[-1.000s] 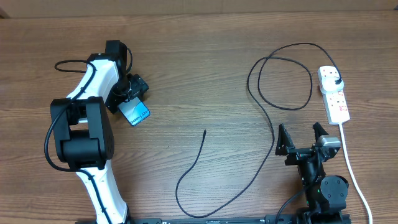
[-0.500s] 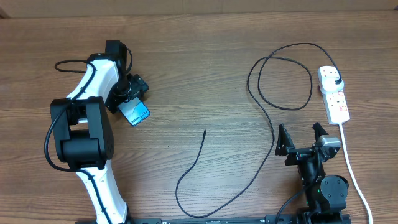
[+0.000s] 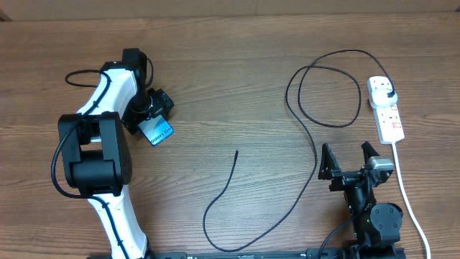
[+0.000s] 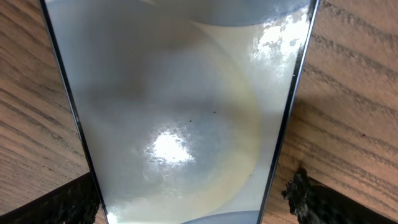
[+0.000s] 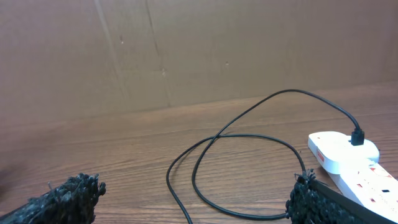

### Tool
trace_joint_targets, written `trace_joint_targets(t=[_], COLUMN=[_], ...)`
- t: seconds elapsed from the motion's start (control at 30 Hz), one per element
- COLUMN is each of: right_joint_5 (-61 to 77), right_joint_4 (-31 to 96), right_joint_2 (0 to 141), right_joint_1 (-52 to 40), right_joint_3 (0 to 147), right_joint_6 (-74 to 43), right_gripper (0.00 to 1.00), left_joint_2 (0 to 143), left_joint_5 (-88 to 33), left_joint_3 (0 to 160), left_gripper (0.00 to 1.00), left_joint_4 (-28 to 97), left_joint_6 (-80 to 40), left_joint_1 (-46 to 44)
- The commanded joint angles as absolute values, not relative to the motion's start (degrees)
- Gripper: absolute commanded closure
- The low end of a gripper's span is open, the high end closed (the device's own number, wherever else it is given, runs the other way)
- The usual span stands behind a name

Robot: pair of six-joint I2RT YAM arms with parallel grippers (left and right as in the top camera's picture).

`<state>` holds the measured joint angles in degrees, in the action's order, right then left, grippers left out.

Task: Plug charger to phone and switch on socket
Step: 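Close the left gripper on the phone's long edges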

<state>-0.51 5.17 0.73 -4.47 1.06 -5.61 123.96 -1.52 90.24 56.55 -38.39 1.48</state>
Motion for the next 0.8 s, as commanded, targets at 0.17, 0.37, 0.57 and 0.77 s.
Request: trace_joint_targets(t=[0.17,0.37,0.57,0.77], right_joint_5=[-1.4,-1.4,-1.4,-1.4], right_joint_4=[4.8,4.8,4.8,4.8], right_joint_2=[0.2,0.2,0.2,0.2], right_joint_1=[-4.1,-4.1,-4.1,-4.1], right_joint_3=[0.4,0.4,0.4,0.4], right_joint_6=[-5.8,-5.8,-5.8,-5.8], right_gripper=[0.00,0.00,0.00,0.00], left_joint_2=[124.0,124.0,124.0,124.0], left_joint_5=[-4.1,-4.1,-4.0,-1.7], left_joint_3=[89.2,89.2,89.2,89.2], left_gripper=[0.01,0.01,0.01,0.01], left_joint_4=[57.1,56.6,56.6,56.4], left_joint_6=[-37.3,-37.3,-37.3,-37.3], left_joint_1=[1.5,1.7,1.9,1.9])
